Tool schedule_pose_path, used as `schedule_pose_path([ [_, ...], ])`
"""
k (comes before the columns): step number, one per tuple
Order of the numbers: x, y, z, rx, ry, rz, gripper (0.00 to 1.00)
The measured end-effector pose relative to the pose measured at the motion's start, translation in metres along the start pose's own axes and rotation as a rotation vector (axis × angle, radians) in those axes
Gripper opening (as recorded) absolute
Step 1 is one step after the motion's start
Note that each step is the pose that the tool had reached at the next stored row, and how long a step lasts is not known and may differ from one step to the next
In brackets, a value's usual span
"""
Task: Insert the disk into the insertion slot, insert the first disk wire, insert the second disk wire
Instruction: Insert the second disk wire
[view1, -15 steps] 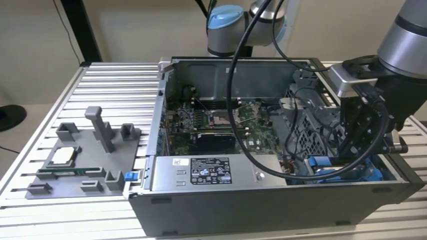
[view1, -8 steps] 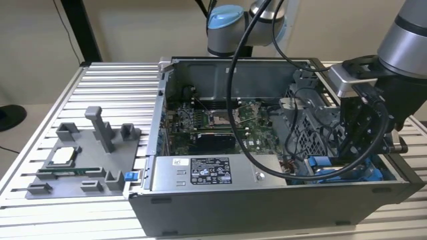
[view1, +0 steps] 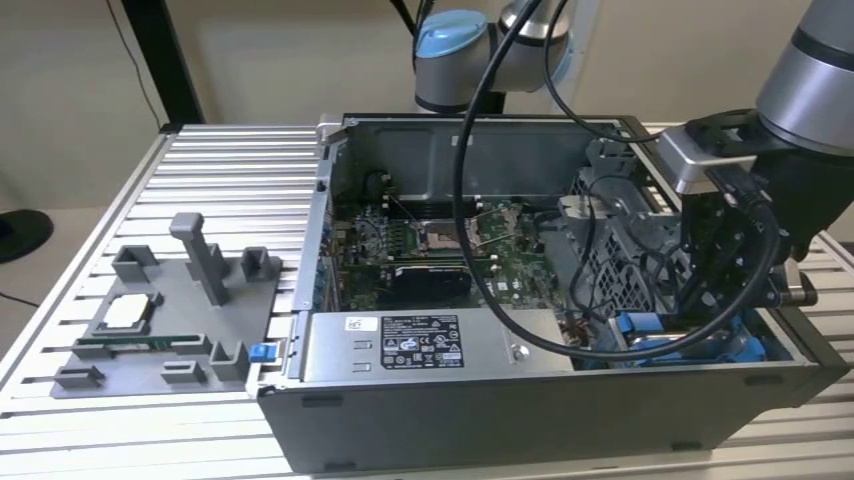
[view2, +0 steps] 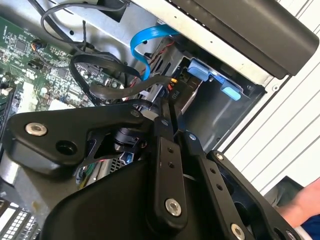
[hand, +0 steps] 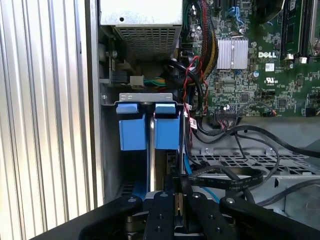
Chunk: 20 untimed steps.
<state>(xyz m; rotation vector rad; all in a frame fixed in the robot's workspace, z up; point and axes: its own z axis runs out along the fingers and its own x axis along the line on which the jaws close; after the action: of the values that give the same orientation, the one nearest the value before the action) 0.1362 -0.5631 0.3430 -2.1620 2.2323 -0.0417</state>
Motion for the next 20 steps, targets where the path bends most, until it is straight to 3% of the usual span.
schedule_pose_path([
  [5,0.0,0.0001,0.0004,0.0091,-0.0006,0.0,0.0],
  [20,-0.0001,0.0006,0.0045,0.0147,-0.0023,0.0,0.0],
])
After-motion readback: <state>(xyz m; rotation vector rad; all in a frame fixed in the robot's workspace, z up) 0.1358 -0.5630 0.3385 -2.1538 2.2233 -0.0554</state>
